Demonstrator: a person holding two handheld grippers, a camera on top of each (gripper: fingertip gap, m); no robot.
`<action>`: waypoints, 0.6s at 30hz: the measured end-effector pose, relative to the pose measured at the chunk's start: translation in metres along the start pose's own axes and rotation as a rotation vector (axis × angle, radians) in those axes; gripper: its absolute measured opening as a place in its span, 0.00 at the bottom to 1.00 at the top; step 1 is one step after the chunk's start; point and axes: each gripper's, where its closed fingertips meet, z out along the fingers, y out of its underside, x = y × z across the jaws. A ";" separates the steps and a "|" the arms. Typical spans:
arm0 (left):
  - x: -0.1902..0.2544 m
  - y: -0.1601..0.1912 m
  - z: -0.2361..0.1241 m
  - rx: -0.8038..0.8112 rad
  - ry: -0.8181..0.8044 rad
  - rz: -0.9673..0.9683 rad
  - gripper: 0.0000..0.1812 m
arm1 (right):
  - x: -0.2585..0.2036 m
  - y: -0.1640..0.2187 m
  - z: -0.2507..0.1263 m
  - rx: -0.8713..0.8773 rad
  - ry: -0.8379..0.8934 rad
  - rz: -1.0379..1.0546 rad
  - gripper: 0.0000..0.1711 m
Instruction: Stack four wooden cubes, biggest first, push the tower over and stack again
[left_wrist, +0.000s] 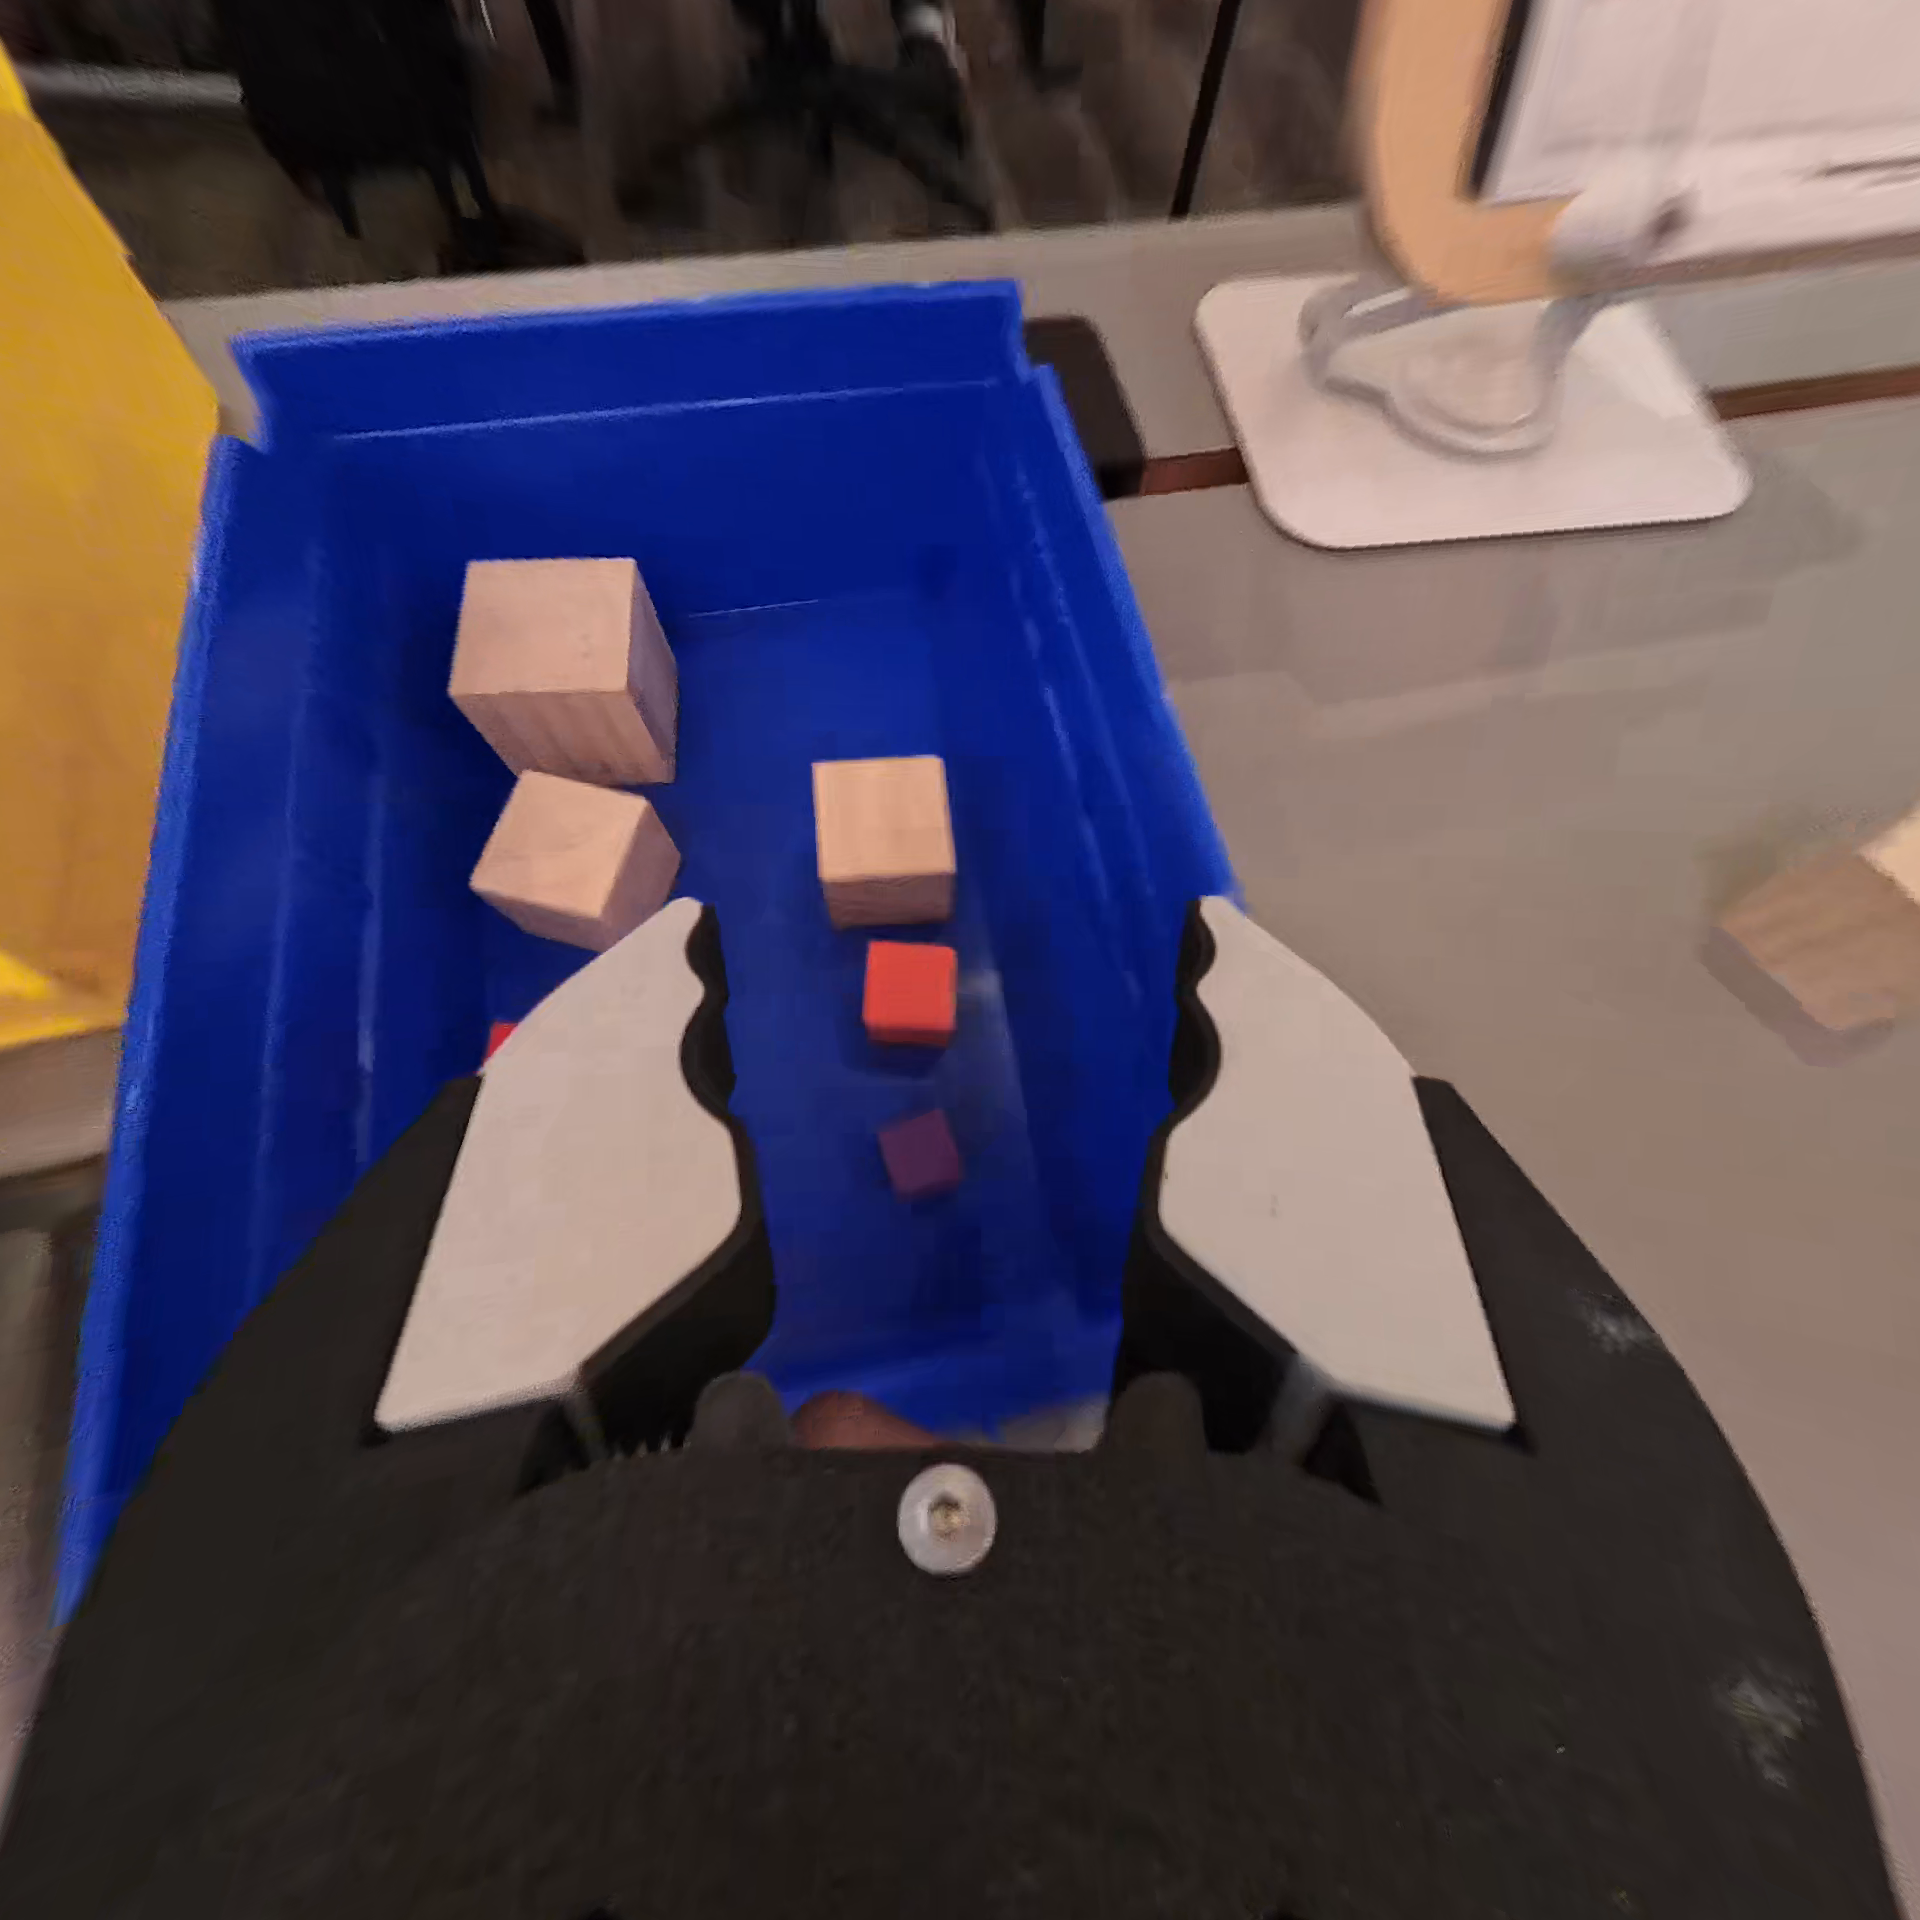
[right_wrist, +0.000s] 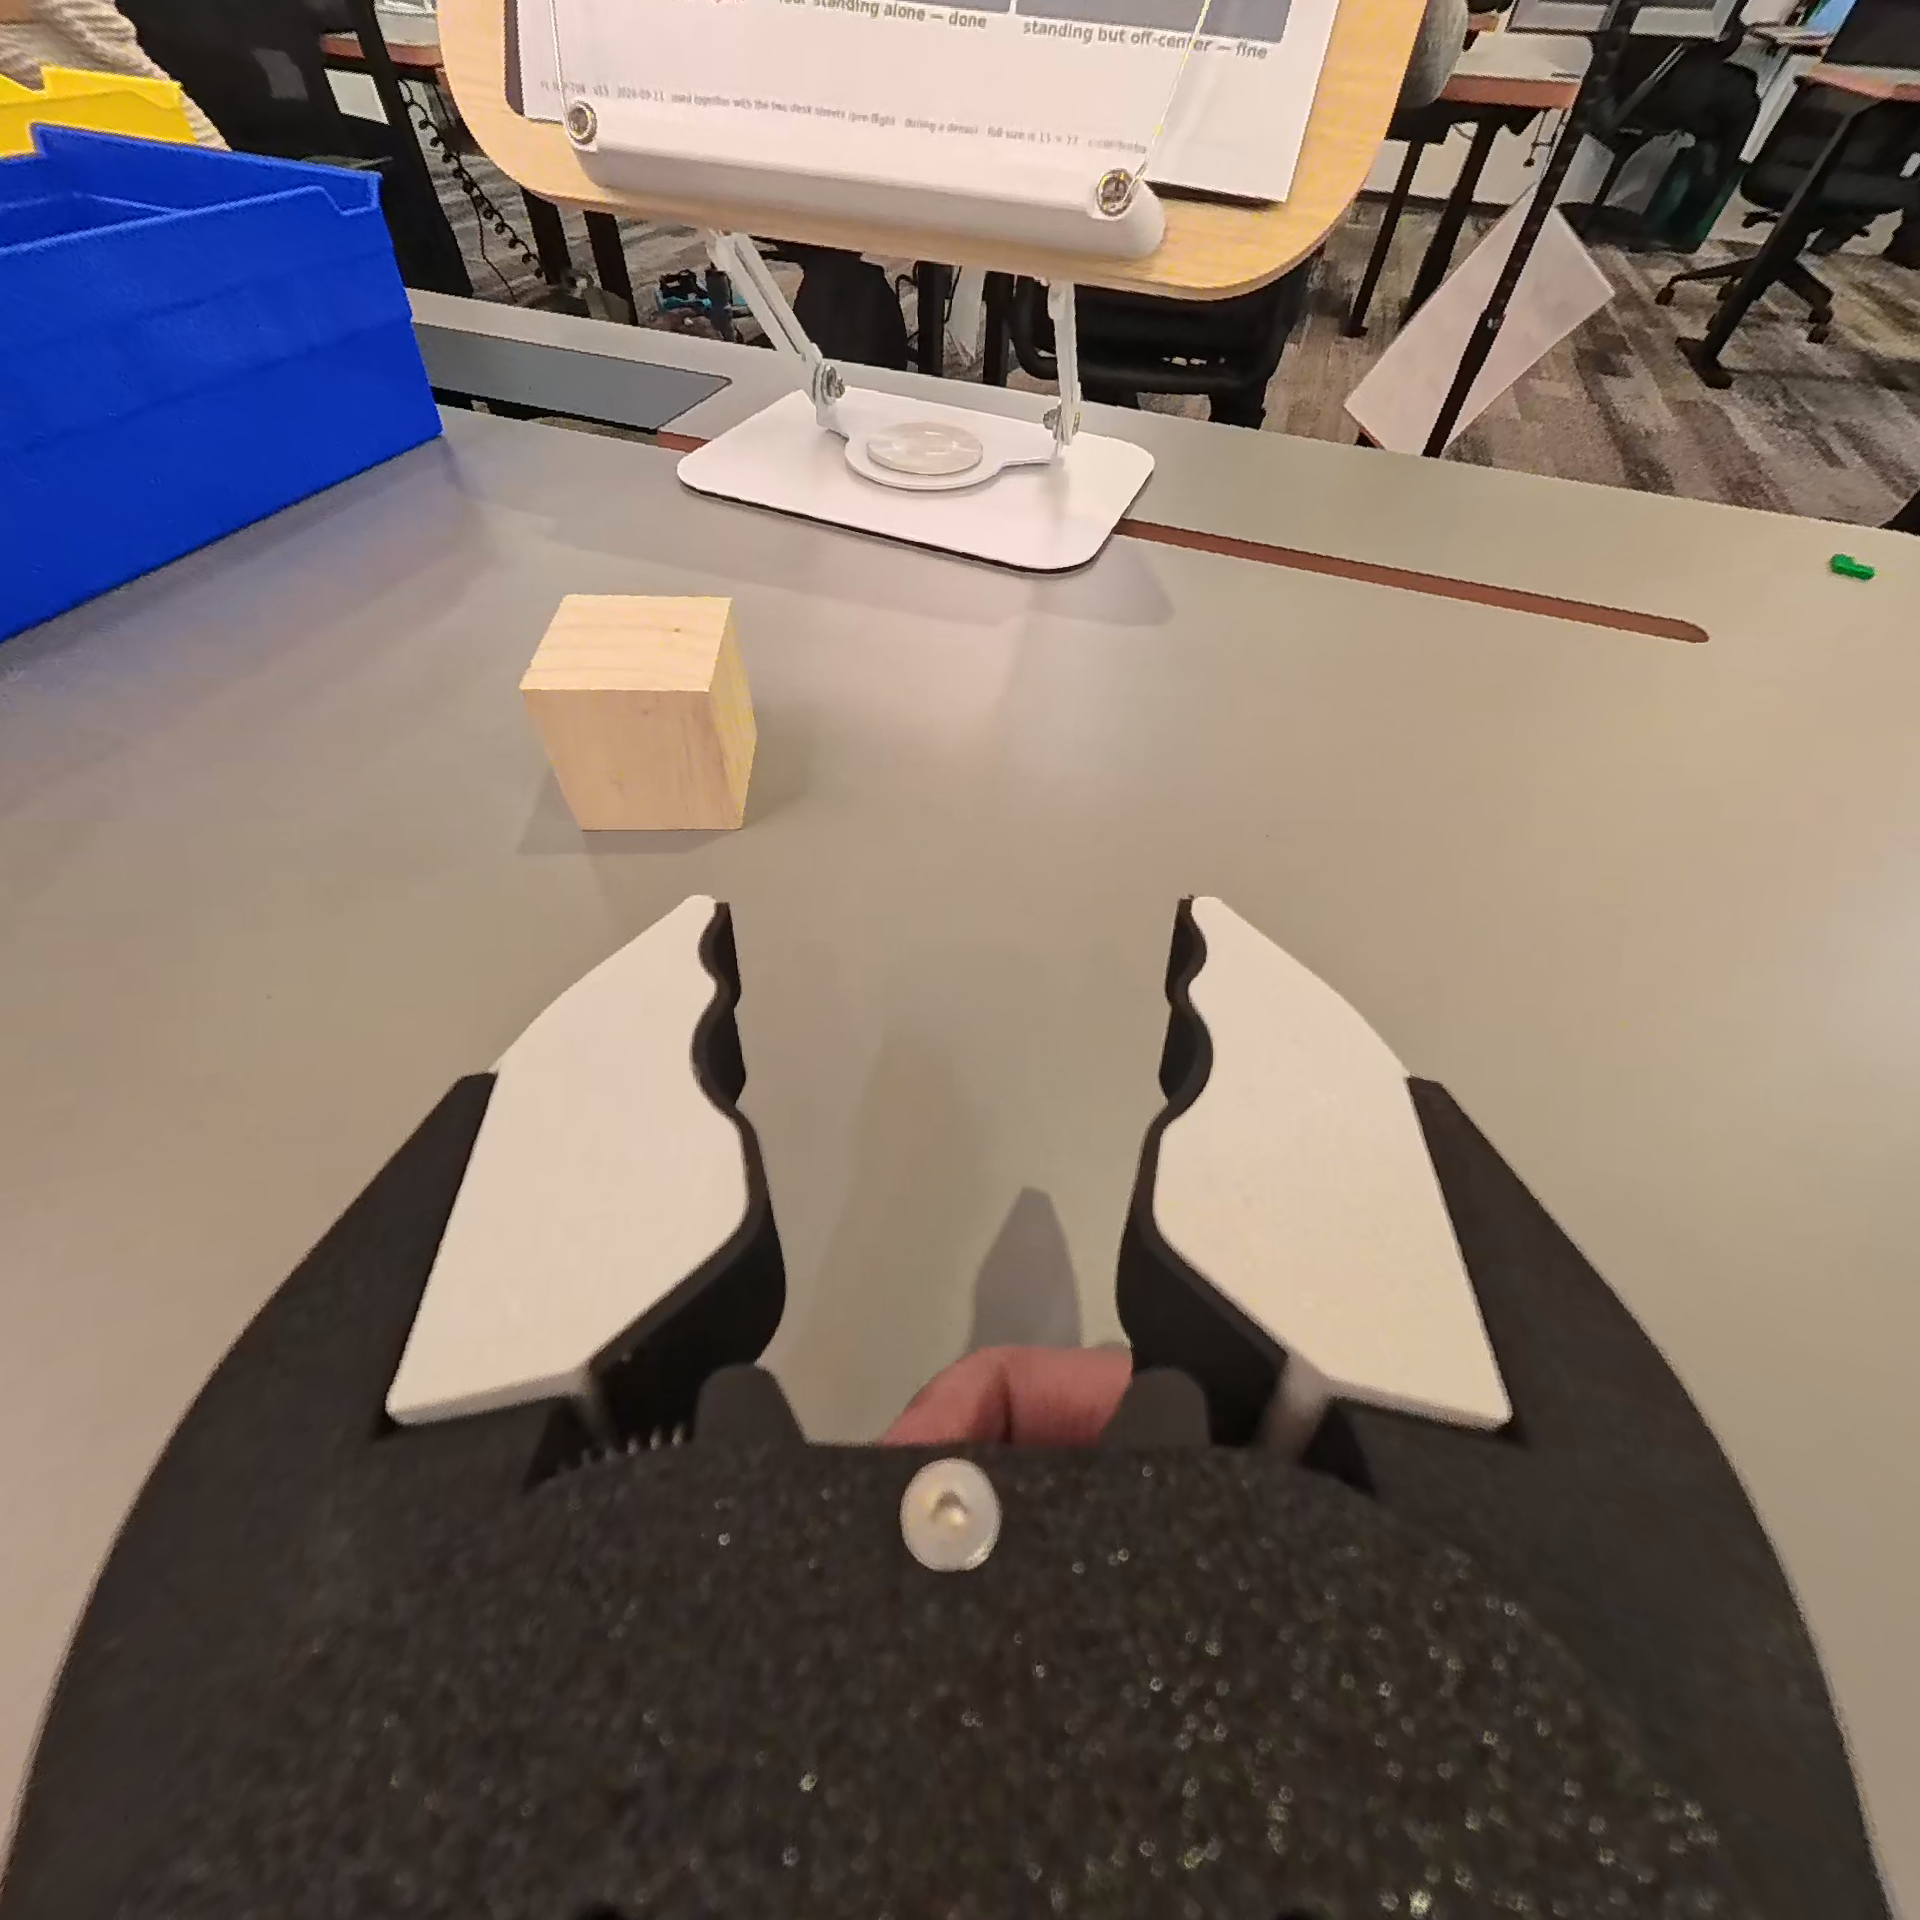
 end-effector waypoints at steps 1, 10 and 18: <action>-0.009 -0.001 0.018 -0.068 -0.010 0.015 0.45 | 0.000 0.000 0.000 -0.001 0.000 -0.001 0.46; -0.026 0.013 0.106 -0.517 -0.051 0.017 0.40 | 0.003 0.001 0.001 -0.006 0.004 0.002 0.46; -0.026 0.043 0.120 -0.668 -0.057 -0.024 0.25 | 0.005 0.002 0.001 -0.009 -0.002 0.008 0.46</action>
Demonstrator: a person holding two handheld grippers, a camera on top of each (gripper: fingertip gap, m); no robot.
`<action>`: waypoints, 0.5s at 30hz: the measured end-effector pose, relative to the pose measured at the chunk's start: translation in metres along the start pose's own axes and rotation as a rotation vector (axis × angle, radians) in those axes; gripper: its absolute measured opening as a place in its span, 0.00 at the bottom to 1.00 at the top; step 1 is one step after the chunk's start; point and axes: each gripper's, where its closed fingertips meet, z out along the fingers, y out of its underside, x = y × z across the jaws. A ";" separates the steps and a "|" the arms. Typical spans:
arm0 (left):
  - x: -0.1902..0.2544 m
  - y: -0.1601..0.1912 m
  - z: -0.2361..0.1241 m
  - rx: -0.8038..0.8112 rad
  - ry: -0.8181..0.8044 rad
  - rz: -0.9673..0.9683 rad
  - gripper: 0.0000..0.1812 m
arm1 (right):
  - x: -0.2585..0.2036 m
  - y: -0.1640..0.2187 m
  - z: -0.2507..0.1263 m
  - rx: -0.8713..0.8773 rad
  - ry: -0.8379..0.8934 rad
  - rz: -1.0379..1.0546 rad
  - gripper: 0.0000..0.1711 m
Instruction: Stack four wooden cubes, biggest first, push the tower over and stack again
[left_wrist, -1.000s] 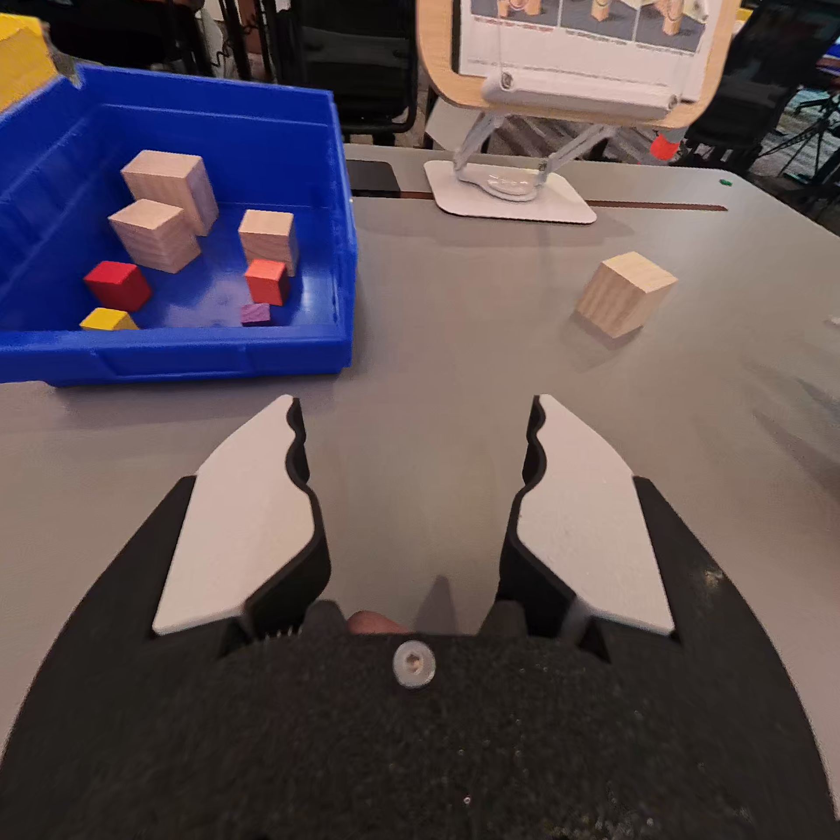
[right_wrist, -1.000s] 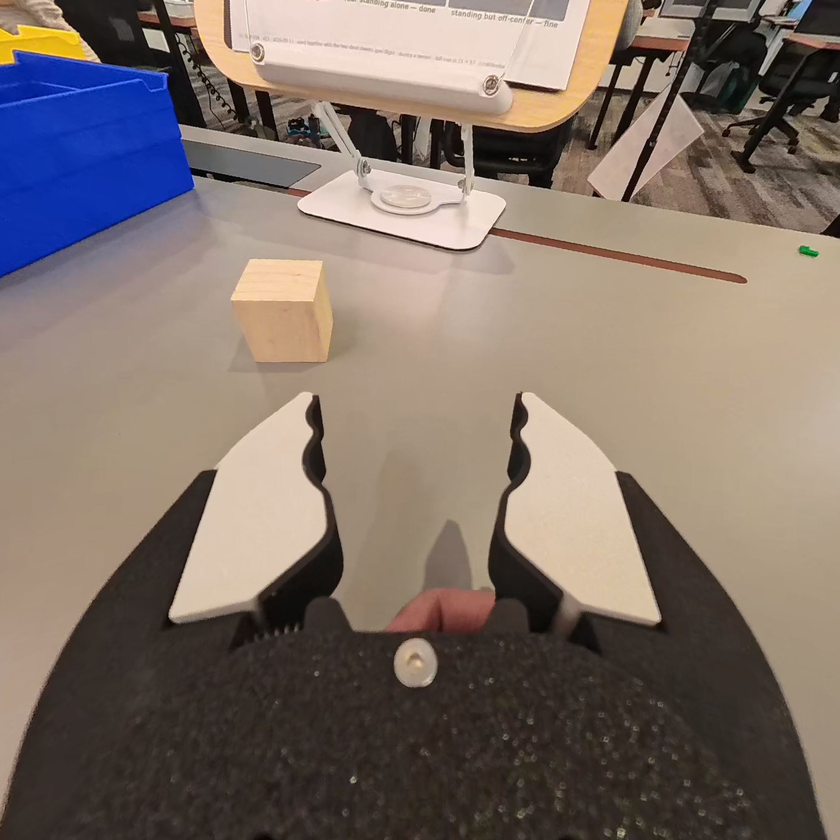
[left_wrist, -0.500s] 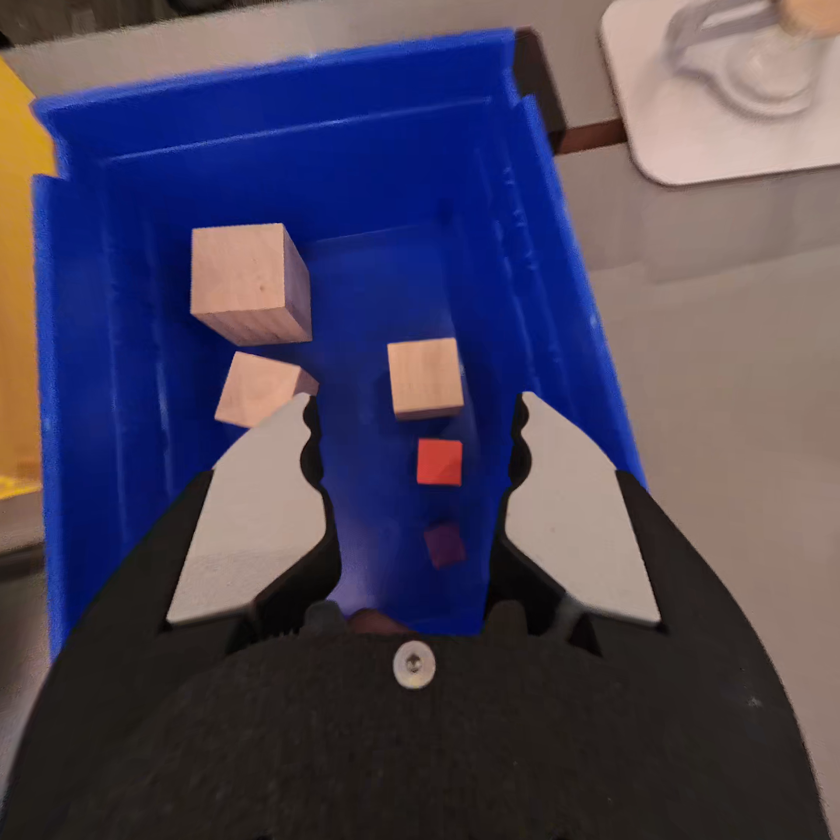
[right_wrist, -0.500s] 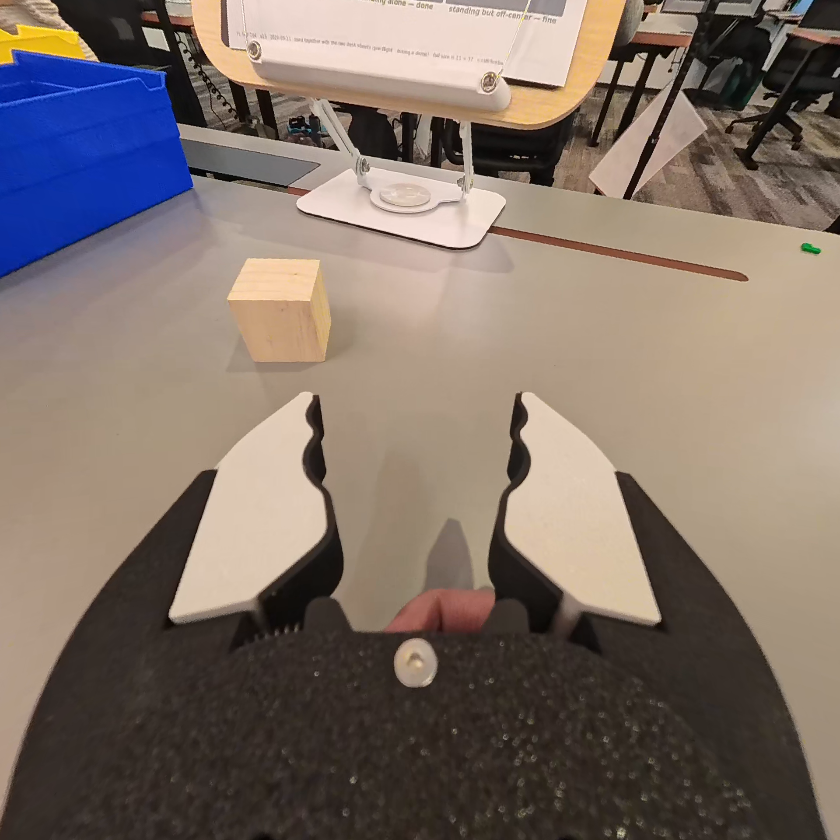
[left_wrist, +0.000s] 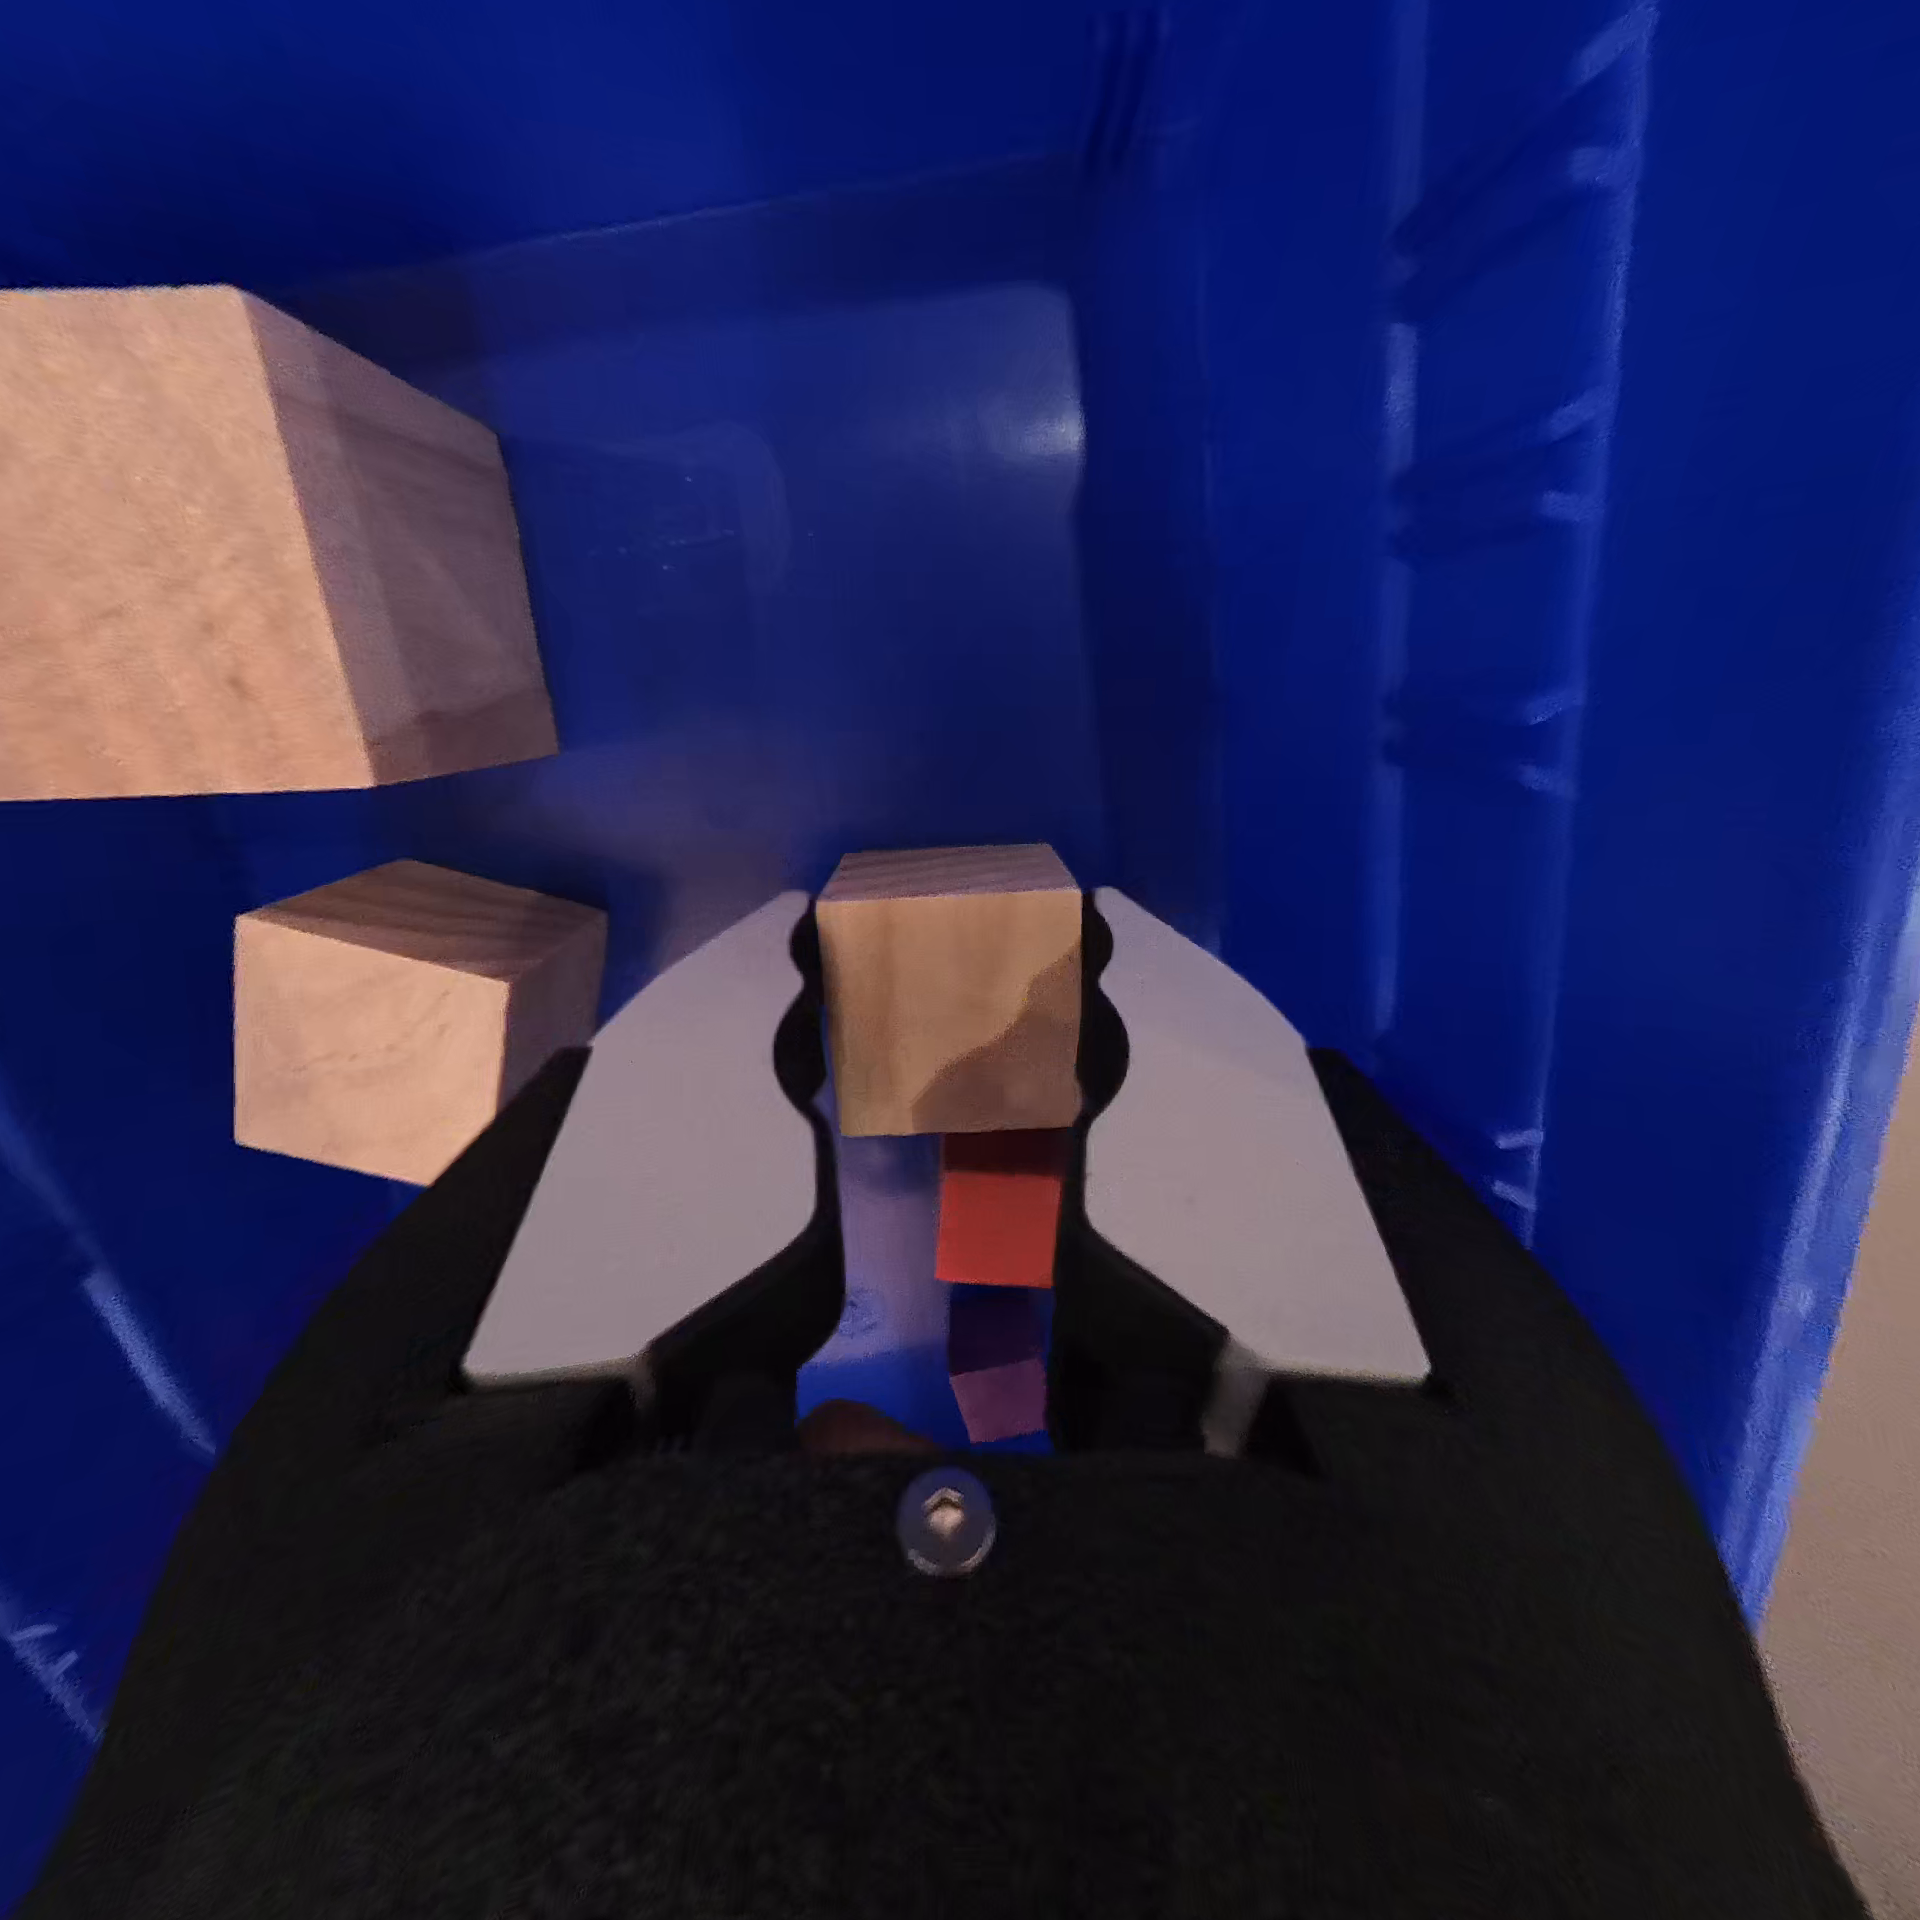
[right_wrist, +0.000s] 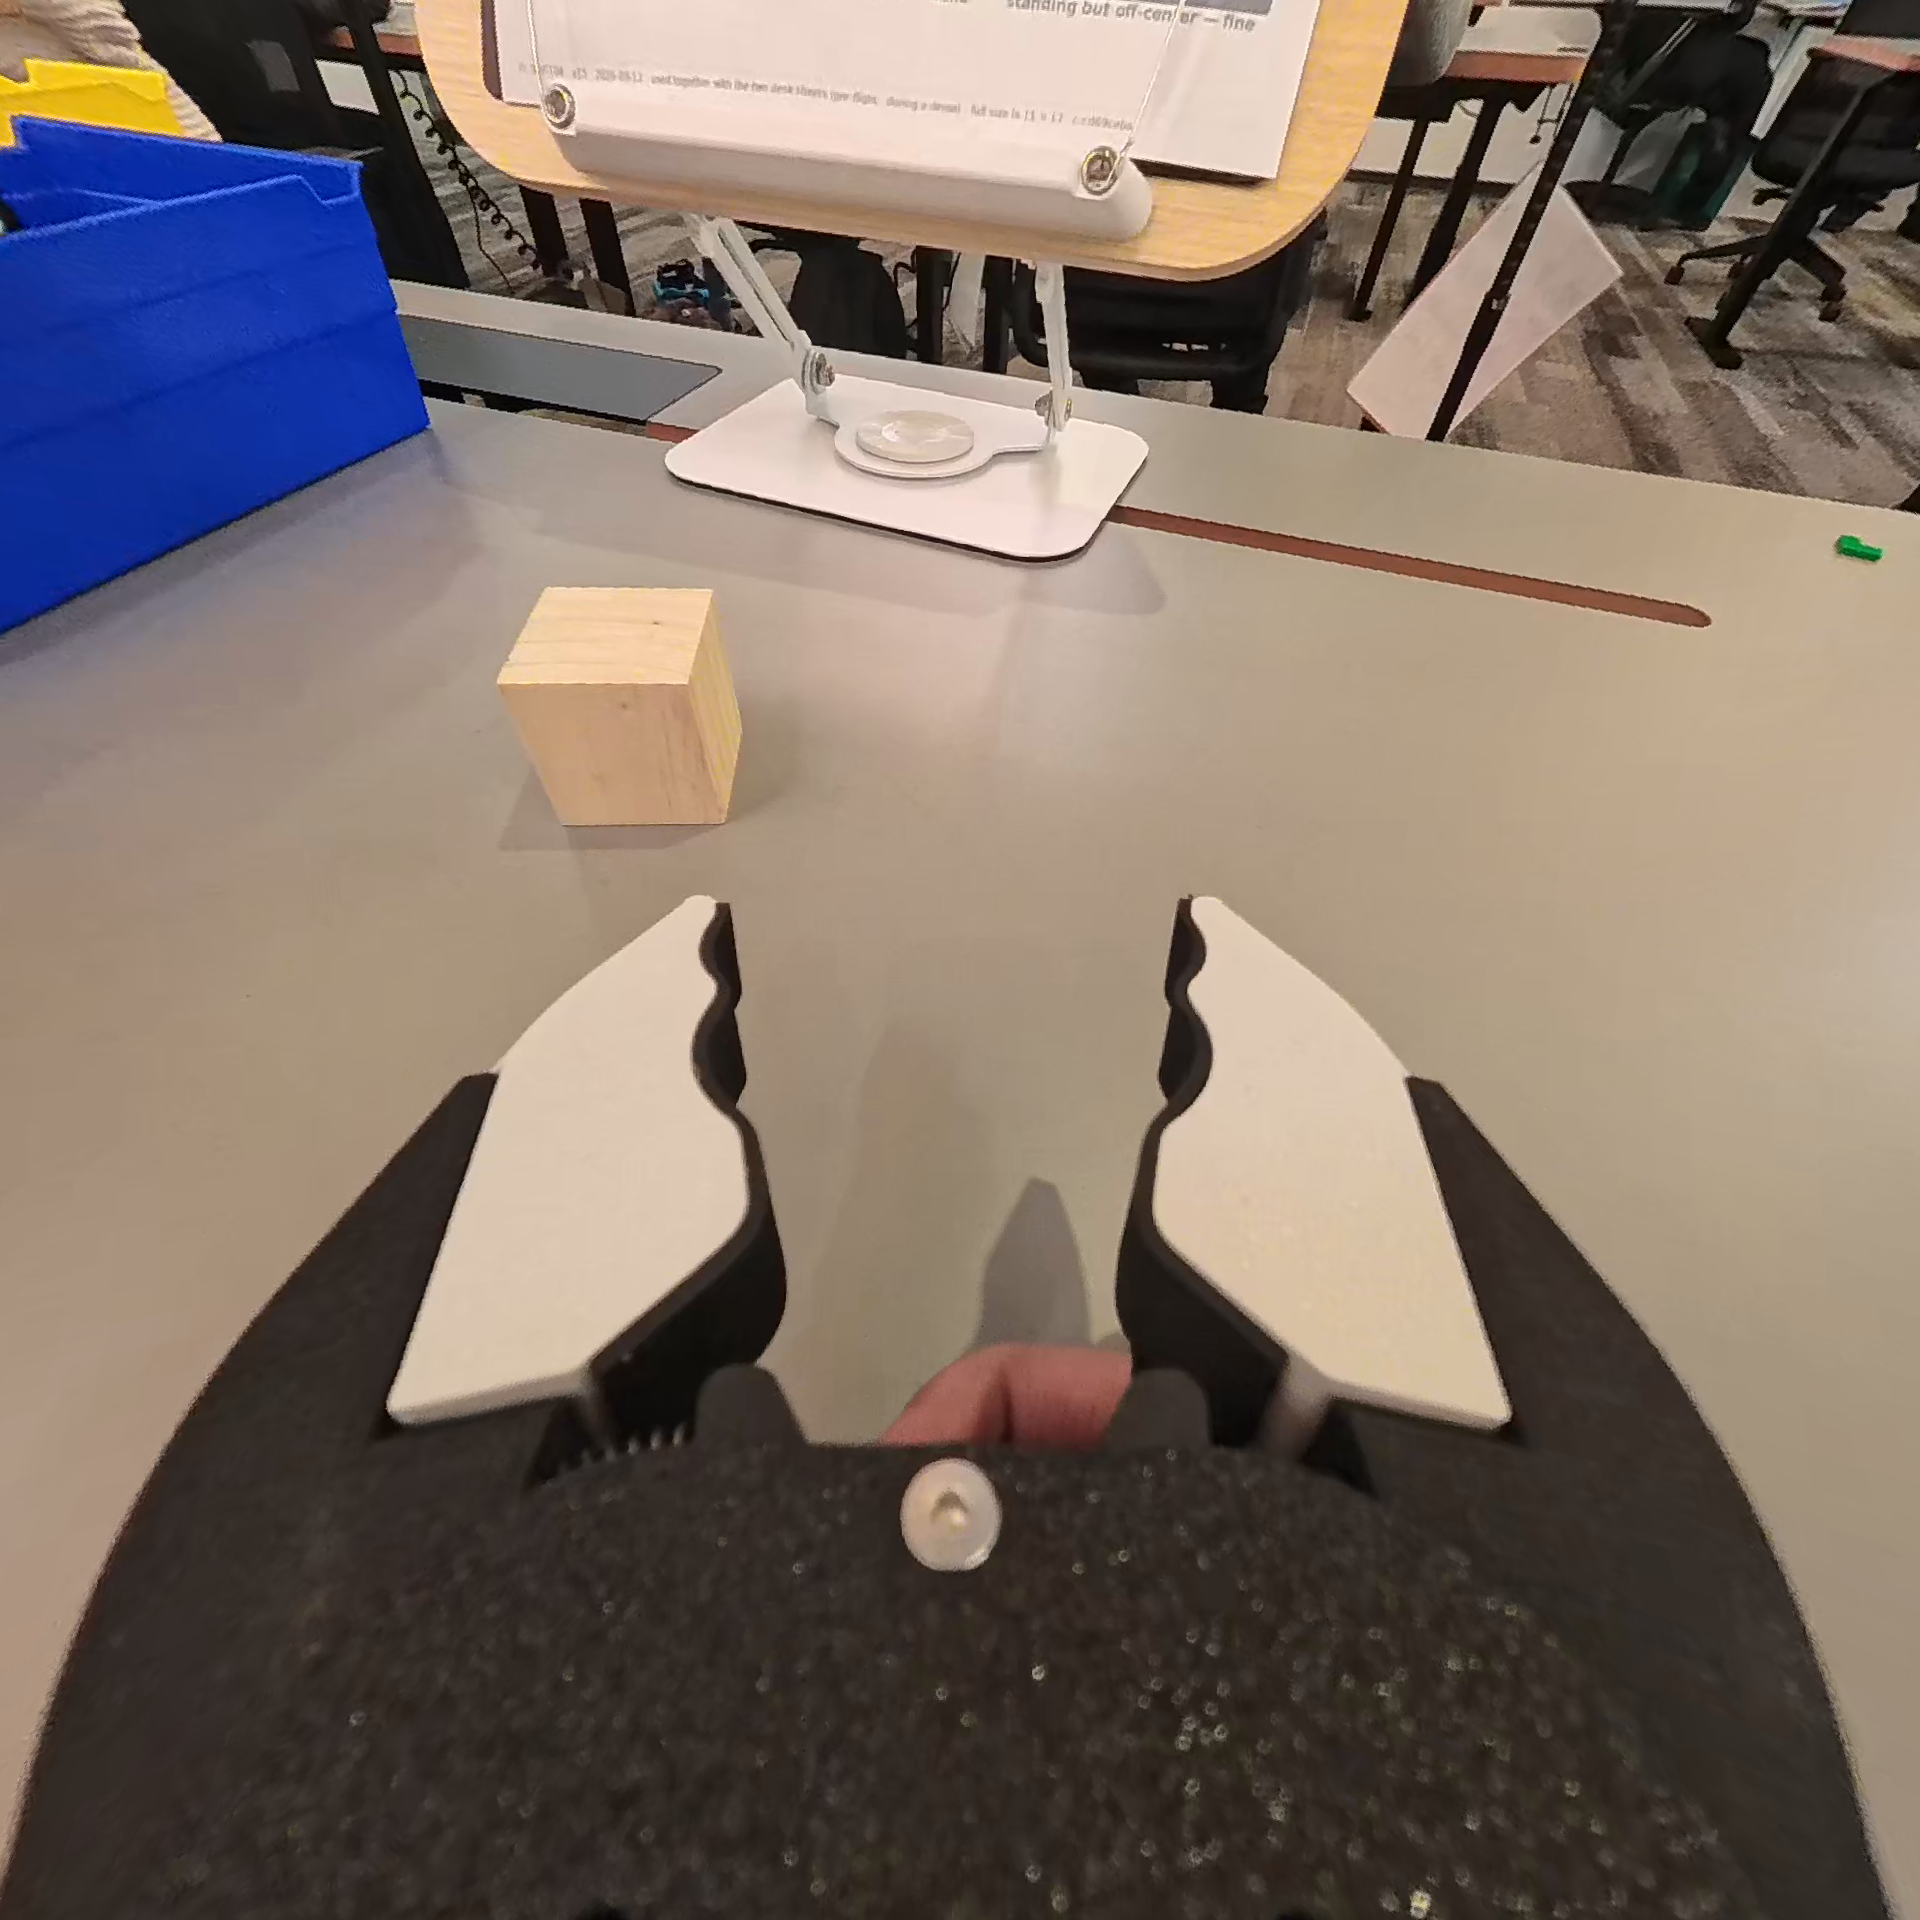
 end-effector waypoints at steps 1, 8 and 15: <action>0.000 -0.001 0.000 0.003 0.005 -0.003 0.25 | 0.000 0.000 0.000 0.000 -0.001 0.000 0.46; -0.010 -0.007 -0.021 0.123 -0.030 0.038 0.25 | -0.001 -0.001 -0.001 0.003 -0.001 -0.002 0.46; 0.038 0.016 -0.149 0.627 -0.026 0.200 0.25 | -0.002 -0.002 -0.002 0.007 -0.003 -0.011 0.46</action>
